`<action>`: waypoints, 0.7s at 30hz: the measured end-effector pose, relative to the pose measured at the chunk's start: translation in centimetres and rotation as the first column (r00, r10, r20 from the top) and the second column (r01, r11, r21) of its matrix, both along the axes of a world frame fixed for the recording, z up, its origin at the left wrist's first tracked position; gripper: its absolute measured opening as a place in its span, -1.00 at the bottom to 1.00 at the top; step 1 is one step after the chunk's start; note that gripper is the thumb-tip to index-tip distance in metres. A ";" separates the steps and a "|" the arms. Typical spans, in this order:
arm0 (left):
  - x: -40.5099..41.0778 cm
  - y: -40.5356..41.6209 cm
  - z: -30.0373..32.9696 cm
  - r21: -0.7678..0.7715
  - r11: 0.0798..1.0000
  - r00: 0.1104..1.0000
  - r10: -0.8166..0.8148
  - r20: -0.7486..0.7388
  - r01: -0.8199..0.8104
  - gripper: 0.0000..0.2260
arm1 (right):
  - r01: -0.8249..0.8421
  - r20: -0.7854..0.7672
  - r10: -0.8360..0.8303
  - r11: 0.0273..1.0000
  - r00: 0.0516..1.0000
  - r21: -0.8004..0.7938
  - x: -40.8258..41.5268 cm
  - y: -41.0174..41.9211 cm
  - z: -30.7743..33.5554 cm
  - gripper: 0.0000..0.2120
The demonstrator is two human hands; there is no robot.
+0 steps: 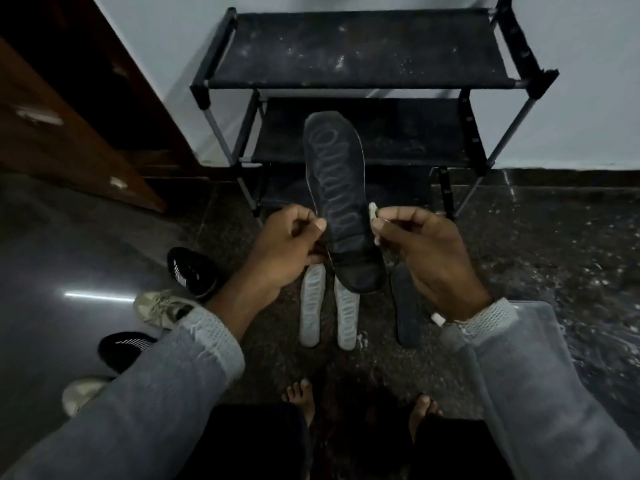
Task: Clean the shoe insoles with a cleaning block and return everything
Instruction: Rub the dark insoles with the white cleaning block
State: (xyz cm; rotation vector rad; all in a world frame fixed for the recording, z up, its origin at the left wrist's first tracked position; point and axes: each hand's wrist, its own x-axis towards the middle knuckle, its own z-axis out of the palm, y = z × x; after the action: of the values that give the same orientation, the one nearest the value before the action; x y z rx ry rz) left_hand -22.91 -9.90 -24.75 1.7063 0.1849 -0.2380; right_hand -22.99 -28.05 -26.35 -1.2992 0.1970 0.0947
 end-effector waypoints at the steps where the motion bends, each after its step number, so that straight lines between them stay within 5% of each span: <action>1: -0.8 0.1 0.1 -0.013 1.000 1.000 0.014 -0.001 -0.014 -0.91 | 0.009 0.011 -0.008 1.000 1.000 -0.027 -0.6 0.2 0.2 -0.90; 15: -0.9 -0.2 -3.2 -0.093 0.991 0.995 0.095 -0.030 -0.097 -0.86 | 0.000 0.003 0.001 0.950 1.000 -0.311 0.2 0.9 -1.1 -0.84; 21: 0.9 -0.9 -3.0 -0.499 0.810 0.940 0.180 -0.289 -0.308 -0.54 | 0.009 0.102 0.024 0.948 0.995 -0.318 -0.1 1.4 -0.8 -0.85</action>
State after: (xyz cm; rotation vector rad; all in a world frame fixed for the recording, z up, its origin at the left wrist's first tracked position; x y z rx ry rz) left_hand -21.98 -10.79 -27.78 1.0728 0.4644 -0.2636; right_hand -23.07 -26.67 -27.11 -1.6236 0.1204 0.0005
